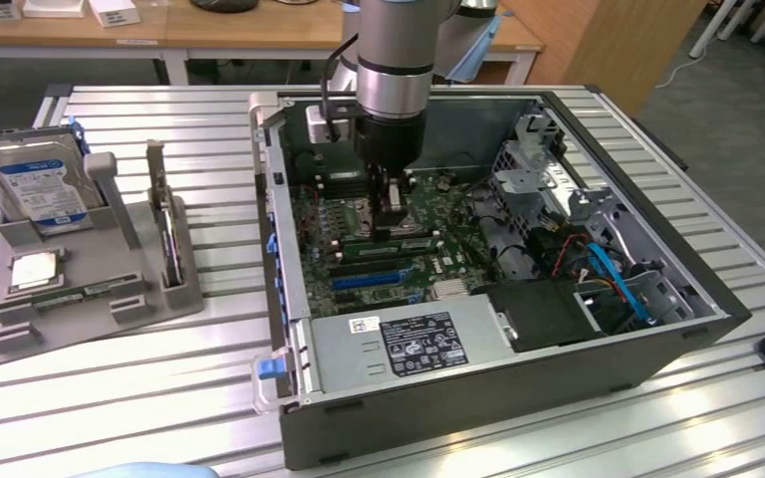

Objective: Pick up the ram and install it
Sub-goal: 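Press down the ram until it locks into place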

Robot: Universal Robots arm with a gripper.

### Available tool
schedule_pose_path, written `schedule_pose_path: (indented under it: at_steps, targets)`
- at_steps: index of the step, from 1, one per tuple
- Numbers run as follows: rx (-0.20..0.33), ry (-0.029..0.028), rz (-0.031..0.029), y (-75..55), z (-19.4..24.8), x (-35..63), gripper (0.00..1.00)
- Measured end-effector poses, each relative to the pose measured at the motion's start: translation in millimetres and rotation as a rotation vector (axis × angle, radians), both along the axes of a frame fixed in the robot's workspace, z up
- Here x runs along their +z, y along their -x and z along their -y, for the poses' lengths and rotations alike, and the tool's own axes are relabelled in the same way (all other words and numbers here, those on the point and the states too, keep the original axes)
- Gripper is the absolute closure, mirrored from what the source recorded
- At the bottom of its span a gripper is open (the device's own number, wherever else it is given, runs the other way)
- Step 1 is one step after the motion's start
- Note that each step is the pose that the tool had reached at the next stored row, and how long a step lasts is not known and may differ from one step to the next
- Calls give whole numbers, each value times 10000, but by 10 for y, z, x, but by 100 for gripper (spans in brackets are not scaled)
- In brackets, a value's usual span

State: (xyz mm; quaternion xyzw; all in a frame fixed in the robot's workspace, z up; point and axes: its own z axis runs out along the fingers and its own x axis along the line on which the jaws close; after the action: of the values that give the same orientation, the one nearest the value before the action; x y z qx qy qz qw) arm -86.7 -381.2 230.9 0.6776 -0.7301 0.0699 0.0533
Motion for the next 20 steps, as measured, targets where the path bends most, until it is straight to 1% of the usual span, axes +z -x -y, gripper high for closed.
schedule_pose_path:
  at_steps: [8, 20]
  targets:
    - [-1, 0, 9, 5, 0, -12, 90]
    - [0, 7, 75, 19, -1, -54, 90]
